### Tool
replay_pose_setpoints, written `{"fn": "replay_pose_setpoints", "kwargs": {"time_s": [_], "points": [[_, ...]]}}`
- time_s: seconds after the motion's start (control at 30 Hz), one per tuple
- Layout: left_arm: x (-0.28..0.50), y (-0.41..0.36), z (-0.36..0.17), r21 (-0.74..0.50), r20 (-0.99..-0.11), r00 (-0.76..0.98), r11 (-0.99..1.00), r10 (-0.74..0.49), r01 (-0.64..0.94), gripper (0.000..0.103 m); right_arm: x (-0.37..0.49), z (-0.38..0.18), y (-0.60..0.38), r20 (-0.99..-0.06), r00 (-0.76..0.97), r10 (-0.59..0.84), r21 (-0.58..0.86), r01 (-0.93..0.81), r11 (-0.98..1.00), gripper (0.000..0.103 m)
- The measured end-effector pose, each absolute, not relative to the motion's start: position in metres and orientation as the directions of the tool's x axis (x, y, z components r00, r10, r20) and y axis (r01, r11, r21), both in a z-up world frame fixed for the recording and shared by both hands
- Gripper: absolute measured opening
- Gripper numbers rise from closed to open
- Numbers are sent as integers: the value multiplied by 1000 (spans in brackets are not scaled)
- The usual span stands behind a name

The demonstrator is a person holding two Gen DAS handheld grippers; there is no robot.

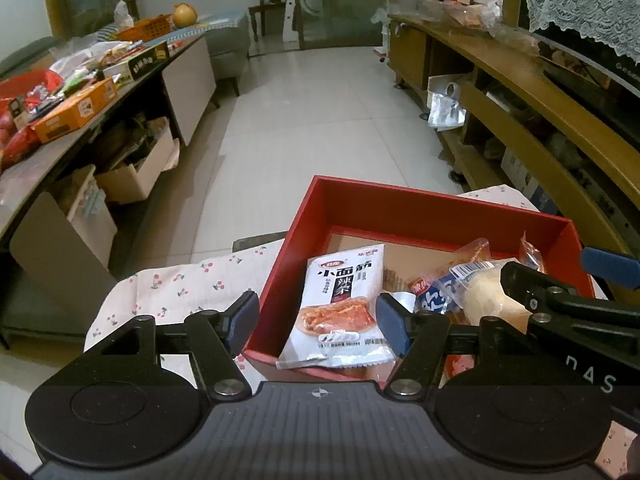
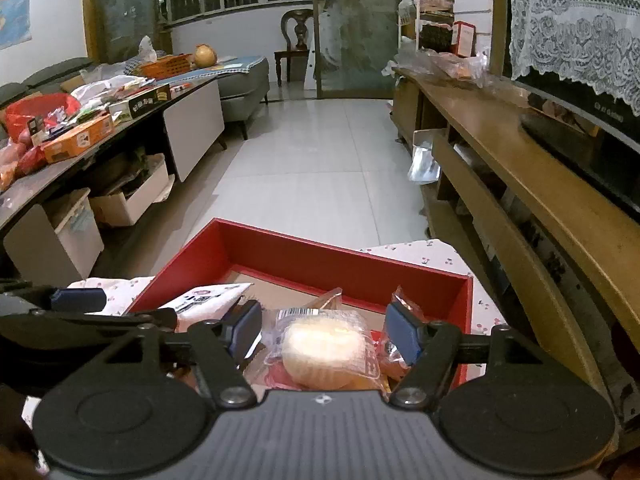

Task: Organize snacks
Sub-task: 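Lower both bags into the red box and open both tools, then withdraw both tools from the box toward the remaining packets on the cloth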

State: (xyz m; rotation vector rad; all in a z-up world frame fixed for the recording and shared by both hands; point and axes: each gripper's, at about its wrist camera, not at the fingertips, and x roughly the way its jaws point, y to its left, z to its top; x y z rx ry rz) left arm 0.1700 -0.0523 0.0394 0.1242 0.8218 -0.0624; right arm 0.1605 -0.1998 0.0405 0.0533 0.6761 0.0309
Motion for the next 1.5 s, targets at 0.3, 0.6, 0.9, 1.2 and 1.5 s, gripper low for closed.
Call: {"fn": "replay_pose_setpoints", "kwargs": {"time_s": [0.3,0.6,0.9,1.2,1.5], "points": [[158,-50,44,75,-731,682,991,-21,111,73,149,46,-200,-619,784,41,41,-20,999,75],[140,-48,47,61,-736,676,990,-40,126,75,130,51,-198,-618,785,33,9,-36,999,75],[119,-50,44,58,-753,655,986,-61,158,76,109,50,-202,-667,744,42,19,-39,999,75],[98,-55,35,43,-784,614,978,-93,202,79,83,40,-204,-731,682,24,-22,-59,998,78],[77,-69,20,81,-810,580,962,-88,259,79,61,26,-208,-784,620,-21,-78,-65,995,79]]}}
